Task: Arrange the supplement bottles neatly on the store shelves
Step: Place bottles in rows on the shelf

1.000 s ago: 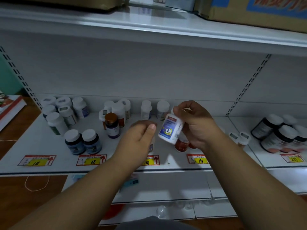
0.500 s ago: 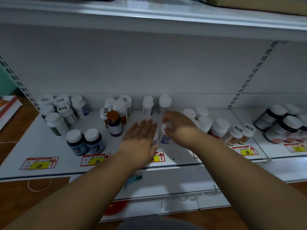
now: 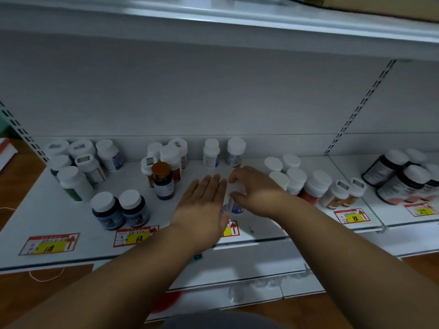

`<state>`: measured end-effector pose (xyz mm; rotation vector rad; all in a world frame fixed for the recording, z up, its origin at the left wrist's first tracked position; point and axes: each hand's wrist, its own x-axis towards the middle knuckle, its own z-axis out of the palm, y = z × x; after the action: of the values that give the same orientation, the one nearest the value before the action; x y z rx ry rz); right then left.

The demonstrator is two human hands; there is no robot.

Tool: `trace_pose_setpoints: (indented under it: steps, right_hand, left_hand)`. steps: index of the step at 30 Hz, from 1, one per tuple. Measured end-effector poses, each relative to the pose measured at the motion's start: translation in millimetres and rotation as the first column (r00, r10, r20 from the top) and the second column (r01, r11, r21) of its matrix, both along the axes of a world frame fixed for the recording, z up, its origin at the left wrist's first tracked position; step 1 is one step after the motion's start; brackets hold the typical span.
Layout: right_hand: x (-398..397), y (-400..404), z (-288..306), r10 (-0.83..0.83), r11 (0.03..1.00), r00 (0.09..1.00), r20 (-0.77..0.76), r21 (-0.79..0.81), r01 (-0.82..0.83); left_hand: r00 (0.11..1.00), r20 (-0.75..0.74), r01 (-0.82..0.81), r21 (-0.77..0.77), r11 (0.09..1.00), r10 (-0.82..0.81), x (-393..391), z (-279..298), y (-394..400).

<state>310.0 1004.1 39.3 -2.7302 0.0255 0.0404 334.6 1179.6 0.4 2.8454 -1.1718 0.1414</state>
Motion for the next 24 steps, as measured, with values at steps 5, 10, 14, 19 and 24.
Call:
trace_pose_setpoints:
  steps: [5, 10, 14, 19, 24]
  right_hand:
    - [34, -13, 25, -0.05, 0.998, 0.97, 0.24, 0.037, 0.042]
    - [101, -33, 31, -0.147, 0.981, 0.989, -0.001, -0.129, 0.146]
    - [135, -34, 18, -0.174, 0.901, 0.983, -0.056, -0.412, 0.136]
    - [145, -35, 4, -0.117, 0.86, 0.993, -0.015, -0.501, 0.094]
    - [119, -49, 23, -0.149, 0.98, 0.989, 0.011, -0.136, 0.149]
  left_hand:
    - [0.998, -0.031, -0.053, -0.05, 0.997, 0.051, 0, 14, -4]
    - [0.988, -0.096, -0.142, -0.23, 0.963, 0.122, 11, 35, -13]
    - [0.981, -0.139, -0.172, -0.27, 0.947, 0.138, 20, 44, -17]
    - [0.969, -0.19, -0.215, -0.342, 0.915, 0.157, 22, 48, -22]
    - [0.95, -0.273, -0.261, -0.445, 0.857, 0.148, 25, 52, -19]
